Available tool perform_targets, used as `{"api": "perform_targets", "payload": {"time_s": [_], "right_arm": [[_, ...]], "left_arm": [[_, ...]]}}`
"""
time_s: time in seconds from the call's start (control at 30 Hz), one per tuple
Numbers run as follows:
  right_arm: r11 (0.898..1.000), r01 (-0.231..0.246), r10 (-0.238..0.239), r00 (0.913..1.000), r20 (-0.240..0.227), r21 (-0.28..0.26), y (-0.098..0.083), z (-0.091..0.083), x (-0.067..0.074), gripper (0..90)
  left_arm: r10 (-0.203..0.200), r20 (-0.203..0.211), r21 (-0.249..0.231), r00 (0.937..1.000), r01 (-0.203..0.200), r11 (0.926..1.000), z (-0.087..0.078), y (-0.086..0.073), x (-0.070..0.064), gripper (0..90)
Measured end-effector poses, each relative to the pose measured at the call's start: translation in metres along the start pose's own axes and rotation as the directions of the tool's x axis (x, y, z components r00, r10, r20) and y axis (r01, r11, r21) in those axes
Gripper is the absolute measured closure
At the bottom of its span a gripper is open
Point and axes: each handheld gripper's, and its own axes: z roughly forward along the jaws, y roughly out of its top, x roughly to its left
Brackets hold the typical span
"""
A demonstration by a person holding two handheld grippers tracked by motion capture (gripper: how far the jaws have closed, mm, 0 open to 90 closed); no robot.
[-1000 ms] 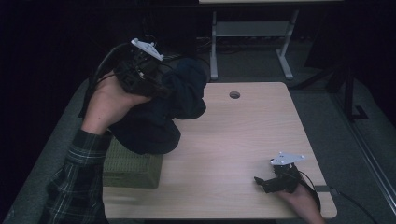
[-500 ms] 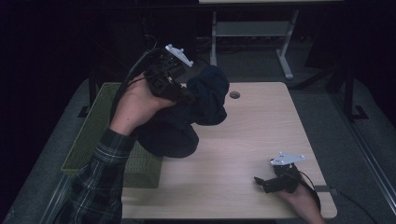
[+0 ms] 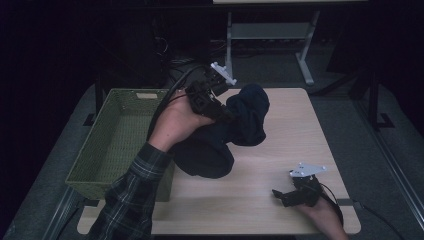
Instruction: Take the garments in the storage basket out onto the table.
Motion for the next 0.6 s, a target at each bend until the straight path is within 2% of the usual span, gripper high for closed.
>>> {"api": "perform_targets", "payload": {"time_s": [0.27, 0.37, 0.4, 0.5, 0.57, 0.6], "right_arm": [[1.0, -0.002, 0.002, 1.0, 0.0, 0.001, 0.0, 0.0, 0.0, 2.2], [1.0, -0.002, 0.002, 1.0, -0.001, 0.001, 0.0, 0.0, 0.0, 2.2], [1.0, 0.0, 0.0, 1.0, -0.001, 0.0, 0.0, 0.0, 0.0, 2.2], [1.0, 0.0, 0.0, 1.0, -0.001, 0.0, 0.0, 0.0, 0.0, 2.2], [1.0, 0.0, 0.0, 1.0, 0.0, 0.0, 0.0, 0.0, 0.0, 2.2], [1.0, 0.0, 0.0, 1.0, 0.0, 0.0, 0.0, 0.0, 0.0, 2.2]], "left_arm": [[0.002, 0.048, 0.001, 0.9988, -0.002, 1.0, 0.033, 0.005, -0.007, 79.0], [-0.006, 0.059, -0.005, 0.9983, 0.006, 1.0, 0.042, 0.005, -0.008, 79.0], [-0.015, 0.072, -0.01, 0.9973, 0.016, 0.9998, 0.05, 0.005, -0.009, 79.0], [-0.018, 0.082, -0.011, 0.9965, 0.019, 0.9997, 0.058, 0.005, -0.01, 79.0], [-0.028, 0.092, -0.009, 0.9953, 0.029, 0.9995, 0.071, 0.006, -0.011, 78.9], [-0.028, 0.092, -0.009, 0.9953, 0.029, 0.9995, 0.071, 0.006, -0.011, 79.0]]}}
